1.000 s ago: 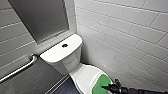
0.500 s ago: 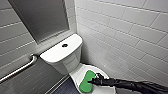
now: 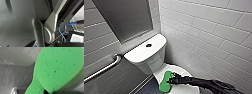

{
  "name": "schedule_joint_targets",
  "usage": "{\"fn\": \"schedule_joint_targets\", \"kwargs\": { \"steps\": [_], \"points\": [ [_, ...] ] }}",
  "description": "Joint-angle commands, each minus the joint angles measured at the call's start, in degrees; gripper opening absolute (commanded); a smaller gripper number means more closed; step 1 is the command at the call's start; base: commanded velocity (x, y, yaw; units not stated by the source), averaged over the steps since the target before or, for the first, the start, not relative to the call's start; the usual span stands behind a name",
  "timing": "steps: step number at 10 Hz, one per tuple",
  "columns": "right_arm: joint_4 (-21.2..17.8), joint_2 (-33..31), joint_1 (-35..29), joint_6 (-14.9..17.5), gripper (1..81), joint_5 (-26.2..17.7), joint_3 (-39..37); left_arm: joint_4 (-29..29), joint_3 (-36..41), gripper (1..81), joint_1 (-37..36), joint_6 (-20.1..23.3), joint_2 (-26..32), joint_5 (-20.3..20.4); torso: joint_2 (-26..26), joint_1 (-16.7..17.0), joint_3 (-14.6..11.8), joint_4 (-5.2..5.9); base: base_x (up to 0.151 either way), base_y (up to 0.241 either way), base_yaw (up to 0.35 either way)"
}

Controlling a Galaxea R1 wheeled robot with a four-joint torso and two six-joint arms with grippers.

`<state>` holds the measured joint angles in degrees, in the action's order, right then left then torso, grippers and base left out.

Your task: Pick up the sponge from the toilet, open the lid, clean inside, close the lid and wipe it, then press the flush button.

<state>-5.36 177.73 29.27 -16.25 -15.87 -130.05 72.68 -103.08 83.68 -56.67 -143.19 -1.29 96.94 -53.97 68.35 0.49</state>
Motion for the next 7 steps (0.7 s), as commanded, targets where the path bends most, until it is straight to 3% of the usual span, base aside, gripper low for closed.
{"fn": "schedule_joint_targets", "kwargs": {
  "steps": [1, 7],
  "points": [
    [4.9, 0.8, -2.7, -0.2, 1.0, -6.5, 1.5, 0.4, 1.2, 81.1, 0.3, 0.3, 1.0, -1.4, 0.0, 0.0, 0.0, 0.00, 0.000, 0.000, 0.000],
    [5.1, -17.3, 2.0, -1.5, 1.0, -6.1, 17.2, 0.4, 1.2, 81.1, 0.4, 0.3, 0.8, -1.4, 0.0, 0.0, 0.0, 0.00, 0.000, 0.000, 0.000]
  ]
}}
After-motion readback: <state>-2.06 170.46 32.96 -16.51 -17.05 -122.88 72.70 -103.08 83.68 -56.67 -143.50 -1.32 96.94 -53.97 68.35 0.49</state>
